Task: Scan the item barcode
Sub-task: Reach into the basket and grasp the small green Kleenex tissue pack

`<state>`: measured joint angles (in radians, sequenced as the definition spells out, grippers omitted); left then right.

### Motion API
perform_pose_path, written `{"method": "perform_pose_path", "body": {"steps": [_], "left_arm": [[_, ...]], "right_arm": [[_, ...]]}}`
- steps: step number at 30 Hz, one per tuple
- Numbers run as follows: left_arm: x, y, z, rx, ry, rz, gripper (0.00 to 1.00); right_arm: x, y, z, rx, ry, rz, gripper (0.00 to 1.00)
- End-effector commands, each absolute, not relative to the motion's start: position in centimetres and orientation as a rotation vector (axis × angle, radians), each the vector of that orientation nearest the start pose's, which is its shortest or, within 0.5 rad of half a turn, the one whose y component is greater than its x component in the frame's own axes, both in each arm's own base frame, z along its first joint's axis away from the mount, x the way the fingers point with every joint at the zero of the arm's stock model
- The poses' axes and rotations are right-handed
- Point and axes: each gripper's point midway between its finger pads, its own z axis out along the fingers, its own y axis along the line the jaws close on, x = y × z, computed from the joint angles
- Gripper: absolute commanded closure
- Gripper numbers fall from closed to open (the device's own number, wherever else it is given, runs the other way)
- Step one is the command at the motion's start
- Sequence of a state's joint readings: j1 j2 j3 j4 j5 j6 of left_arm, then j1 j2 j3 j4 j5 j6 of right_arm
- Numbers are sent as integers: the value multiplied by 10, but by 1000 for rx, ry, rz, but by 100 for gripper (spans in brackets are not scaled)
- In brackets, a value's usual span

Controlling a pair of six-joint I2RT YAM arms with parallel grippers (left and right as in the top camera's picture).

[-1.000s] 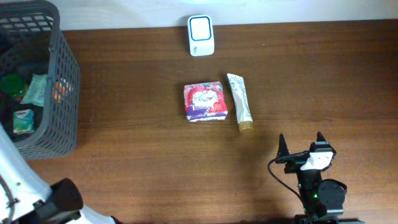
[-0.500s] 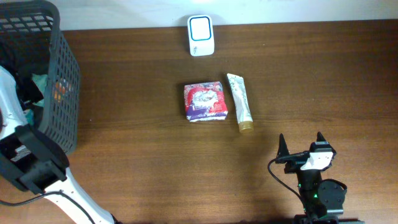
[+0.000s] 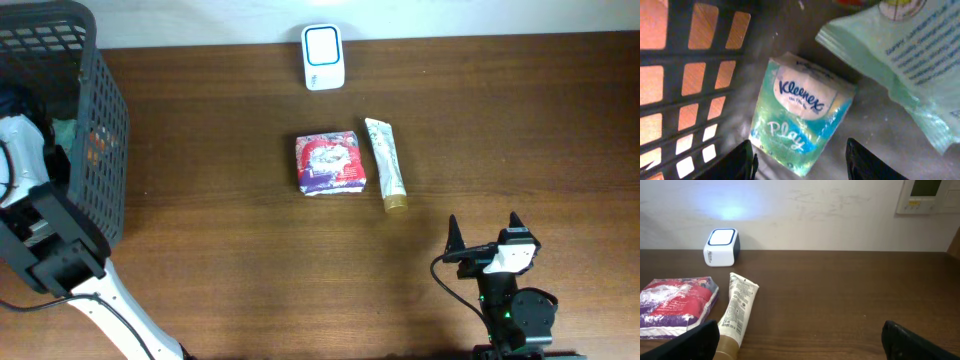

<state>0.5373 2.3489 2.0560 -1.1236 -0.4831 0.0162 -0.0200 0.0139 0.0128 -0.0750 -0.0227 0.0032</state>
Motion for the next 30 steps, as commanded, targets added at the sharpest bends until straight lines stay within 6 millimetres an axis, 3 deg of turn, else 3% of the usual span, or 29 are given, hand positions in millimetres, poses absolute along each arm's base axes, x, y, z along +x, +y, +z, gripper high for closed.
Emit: {"method": "perform_pose_path", "body": {"steps": [1, 4, 6, 7, 8, 9, 12, 14, 17, 23, 24, 25, 28, 30], "left_arm": [[375, 319, 45, -816, 2956, 789, 44], [368, 315, 30, -813, 2985, 784, 45], [363, 312, 21, -811, 3005, 781, 52], [363, 312, 21, -810, 3006, 782, 64], [363, 313, 23, -811, 3003, 787, 87], [364, 313, 26, -812, 2997, 788, 100], [367, 314, 56, -892, 2940, 786, 100], [374, 310, 93, -987, 2849, 717, 100], [387, 294, 149, -971, 2746, 535, 100], [405, 231, 297, -850, 2358, 88, 100], [406, 213, 325, -781, 2293, -6, 100], [409, 150, 392, -524, 2139, -336, 100], [399, 72, 444, -218, 2020, -675, 100], [392, 20, 453, -70, 2016, -861, 100]], "right_arm": [[246, -4, 156, 15, 1650, -5, 1], [246, -4, 156, 15, 1650, -5, 1], [246, -4, 156, 15, 1650, -5, 1], [246, -4, 156, 15, 1650, -5, 1], [246, -4, 156, 15, 1650, -5, 1], [246, -4, 155, 15, 1650, -5, 2], [246, -4, 155, 15, 1650, -5, 1], [246, -4, 156, 15, 1650, -5, 2], [246, -4, 155, 15, 1650, -5, 1], [246, -4, 156, 15, 1650, -5, 1], [246, -4, 156, 15, 1650, -5, 1], [246, -4, 155, 15, 1650, -5, 2], [246, -4, 156, 15, 1650, -5, 1], [246, -4, 156, 15, 1650, -5, 1]]}}
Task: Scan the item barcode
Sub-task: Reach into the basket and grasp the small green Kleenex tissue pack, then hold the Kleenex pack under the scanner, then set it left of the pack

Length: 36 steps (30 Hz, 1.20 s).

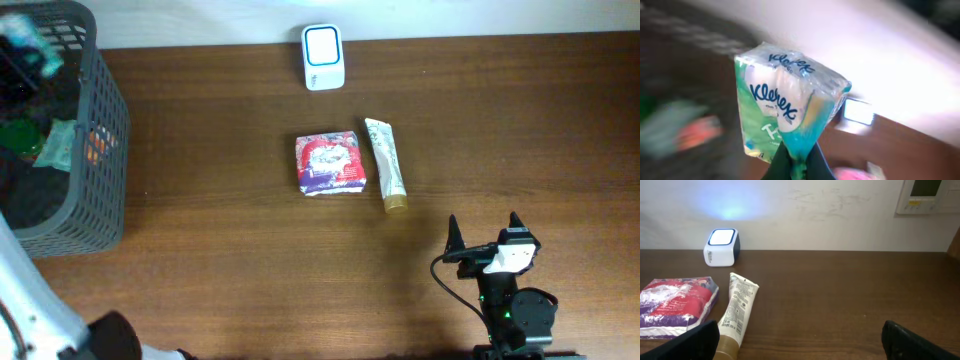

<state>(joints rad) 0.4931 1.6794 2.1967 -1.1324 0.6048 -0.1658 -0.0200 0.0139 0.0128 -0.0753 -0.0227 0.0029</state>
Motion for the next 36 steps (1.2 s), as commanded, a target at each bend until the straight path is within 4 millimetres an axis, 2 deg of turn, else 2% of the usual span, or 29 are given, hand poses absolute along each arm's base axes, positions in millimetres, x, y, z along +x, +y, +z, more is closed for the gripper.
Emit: {"method": "perform_pose_path", "body": {"steps": [1, 3, 5, 7, 8, 9, 11, 12, 15, 18, 20, 22, 25, 28, 30, 34, 36], "left_arm": [[392, -4, 447, -28, 2053, -909, 100], [396, -35, 427, 0, 2143, -910, 100], [407, -52, 379, -49, 2338, -702, 100], [410, -60, 347, -60, 2463, -535, 100], [413, -72, 311, -33, 2589, -369, 100], [414, -77, 298, -43, 2631, -324, 100], [420, -88, 256, -187, 2748, -167, 100], [424, -101, 229, -231, 2809, -119, 100], [429, -132, 180, -162, 2920, -84, 100], [428, -155, 120, -197, 3043, -19, 100], [426, -159, 93, -187, 3098, 26, 100], [424, -160, 65, -289, 3145, 71, 100], [426, -161, 41, -340, 3169, 95, 100], [423, -178, 24, -333, 3211, 14, 100], [418, -197, 22, -295, 3225, -54, 100], [409, -228, 22, -180, 3215, -71, 100], [408, -231, 22, -168, 3212, -67, 100]], "right_arm": [[246, -4, 156, 15, 1650, -5, 1], [246, -4, 155, 15, 1650, -5, 1], [246, -4, 155, 15, 1650, -5, 1], [246, -4, 156, 15, 1650, -5, 1], [246, -4, 155, 15, 1650, -5, 1], [246, -4, 155, 15, 1650, -5, 1], [246, -4, 155, 15, 1650, -5, 1], [246, -4, 155, 15, 1650, -5, 1], [246, -4, 155, 15, 1650, -5, 1], [246, -4, 156, 15, 1650, -5, 1], [246, -4, 155, 15, 1650, -5, 1], [246, -4, 156, 15, 1650, -5, 2], [246, -4, 156, 15, 1650, -5, 1], [246, -4, 155, 15, 1650, -5, 1], [246, -4, 156, 15, 1650, -5, 1], [246, -4, 156, 15, 1650, -5, 1], [246, -4, 155, 15, 1650, -5, 1]]}}
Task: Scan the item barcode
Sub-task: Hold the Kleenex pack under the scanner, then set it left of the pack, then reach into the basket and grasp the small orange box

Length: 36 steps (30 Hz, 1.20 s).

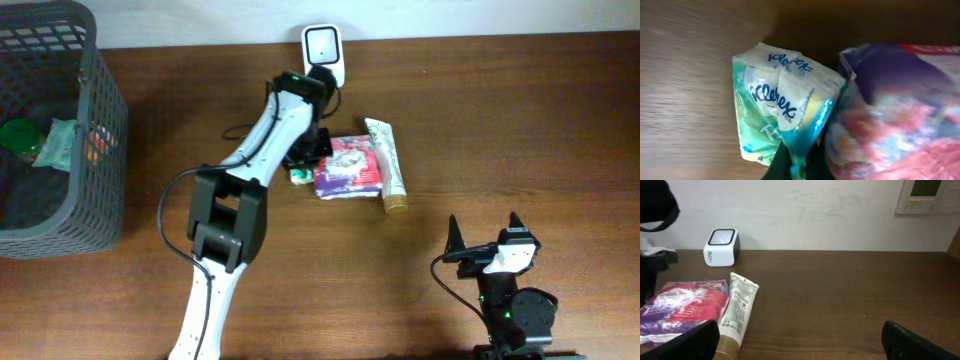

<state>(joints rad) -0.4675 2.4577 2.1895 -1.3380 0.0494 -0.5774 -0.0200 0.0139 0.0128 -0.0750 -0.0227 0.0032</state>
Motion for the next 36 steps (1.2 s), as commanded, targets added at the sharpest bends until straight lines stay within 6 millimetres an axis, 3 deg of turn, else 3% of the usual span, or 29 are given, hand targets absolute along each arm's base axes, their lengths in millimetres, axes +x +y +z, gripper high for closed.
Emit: {"method": "perform_pose_path", "body": {"steps": [1, 7, 8, 10, 12, 14, 15, 17, 19, 23, 24, 26, 27, 29, 30, 32, 33, 35, 36], "left_arm": [[410, -227, 22, -176, 3206, -55, 100], [411, -196, 27, -282, 3248, -11, 100], [410, -195, 27, -284, 3249, -11, 96], [410, -197, 27, -210, 3261, -36, 73], [406, -204, 30, -107, 3287, -115, 67], [405, -207, 45, -103, 3293, -144, 66], [408, -209, 60, -82, 3274, -160, 65], [416, -216, 92, -5, 3220, -237, 46], [440, -213, 169, 31, 3015, -345, 32], [468, -180, 274, 19, 2656, -456, 21], [472, -156, 313, -28, 2535, -460, 18], [470, -89, 366, -169, 2377, -353, 10], [464, -45, 391, -269, 2294, -266, 7], [453, 22, 420, -432, 2176, -96, 6], [444, 67, 435, -542, 2097, 19, 5], [429, 138, 449, -711, 1986, 178, 5], [422, 171, 446, -787, 1963, 224, 5], [411, 215, 430, -899, 1973, 288, 7], [409, 240, 413, -962, 1998, 320, 7]], "right_arm": [[246, -4, 156, 15, 1650, -5, 1], [246, -4, 156, 15, 1650, -5, 1], [246, -4, 156, 15, 1650, -5, 1], [246, -4, 156, 15, 1650, -5, 1], [246, -4, 156, 15, 1650, -5, 1], [246, -4, 156, 15, 1650, -5, 1], [246, -4, 155, 15, 1650, -5, 1], [246, -4, 156, 15, 1650, -5, 1], [246, -4, 155, 15, 1650, -5, 1], [246, -4, 155, 15, 1650, -5, 1], [246, -4, 155, 15, 1650, -5, 1], [246, -4, 156, 15, 1650, -5, 1], [246, -4, 155, 15, 1650, -5, 1], [246, -4, 156, 15, 1650, -5, 1], [246, -4, 155, 15, 1650, -5, 1], [246, -4, 155, 15, 1650, -5, 1], [246, -4, 156, 15, 1650, -5, 1], [246, -4, 155, 15, 1650, -5, 1], [246, -4, 155, 15, 1650, -5, 1]]}}
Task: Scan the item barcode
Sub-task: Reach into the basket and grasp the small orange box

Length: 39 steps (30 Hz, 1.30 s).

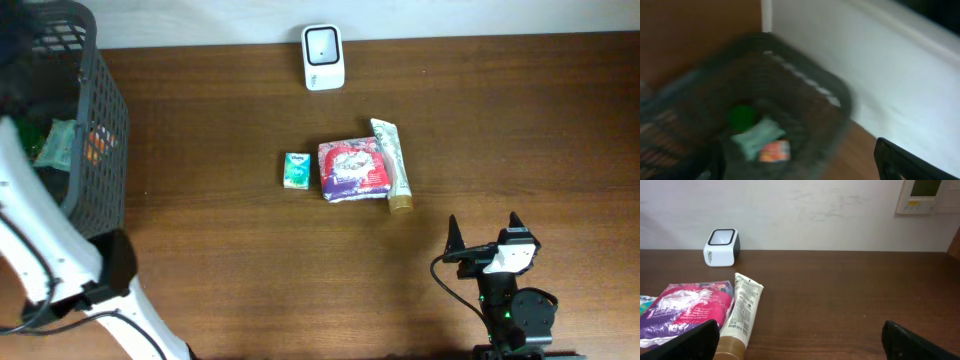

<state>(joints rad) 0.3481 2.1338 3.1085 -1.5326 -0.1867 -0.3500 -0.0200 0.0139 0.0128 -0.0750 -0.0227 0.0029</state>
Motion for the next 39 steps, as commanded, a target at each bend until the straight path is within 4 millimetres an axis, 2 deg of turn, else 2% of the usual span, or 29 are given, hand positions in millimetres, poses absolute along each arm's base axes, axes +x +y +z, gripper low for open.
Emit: {"method": "perform_pose_path", "body": {"steps": [1, 3, 5, 6, 7, 8, 9, 13, 14, 16, 20, 23, 25, 27, 29, 31, 32, 37, 38, 39], "left_arm": [[410, 252, 400, -971, 2032, 346, 9], [416, 271, 367, -917, 2157, 415, 13], [430, 274, 338, -844, 2256, 405, 14], [456, 263, 310, -677, 2349, 293, 15], [470, 257, 291, -586, 2389, 230, 16], [479, 261, 269, -578, 2410, 222, 22], [484, 264, 255, -576, 2426, 221, 26], [493, 268, 171, -563, 2550, 195, 34], [496, 261, 151, -453, 2606, 175, 33], [505, 248, 130, -323, 2640, 95, 30], [520, 250, 100, -307, 2642, 80, 30], [526, 237, 78, -131, 2674, 24, 32], [529, 230, 64, -113, 2679, -30, 35], [528, 227, 47, -91, 2706, -59, 39], [525, 226, 40, -94, 2723, -71, 41], [524, 225, 35, -97, 2736, -79, 52], [523, 225, 33, -99, 2742, -83, 61], [511, 220, 29, -110, 2790, -110, 76], [507, 218, 28, -115, 2808, -122, 81], [504, 217, 27, -118, 2820, -131, 92]], "right_arm": [[246, -4, 156, 15, 1650, -5, 1], [246, -4, 156, 15, 1650, -5, 1], [246, -4, 155, 15, 1650, -5, 1], [246, -4, 156, 15, 1650, -5, 1], [246, -4, 155, 15, 1650, -5, 1], [246, -4, 156, 15, 1650, -5, 1], [246, -4, 156, 15, 1650, -5, 1], [246, -4, 156, 15, 1650, -5, 1], [246, -4, 156, 15, 1650, -5, 1], [246, -4, 155, 15, 1650, -5, 1], [246, -4, 156, 15, 1650, -5, 1], [246, -4, 155, 15, 1650, -5, 1], [246, -4, 156, 15, 1650, -5, 1], [246, -4, 156, 15, 1650, -5, 1], [246, -4, 156, 15, 1650, -5, 1], [246, -4, 156, 15, 1650, -5, 1], [246, -4, 156, 15, 1650, -5, 1], [246, -4, 155, 15, 1650, -5, 1], [246, -4, 156, 15, 1650, -5, 1], [246, -4, 156, 15, 1650, -5, 1]]}}
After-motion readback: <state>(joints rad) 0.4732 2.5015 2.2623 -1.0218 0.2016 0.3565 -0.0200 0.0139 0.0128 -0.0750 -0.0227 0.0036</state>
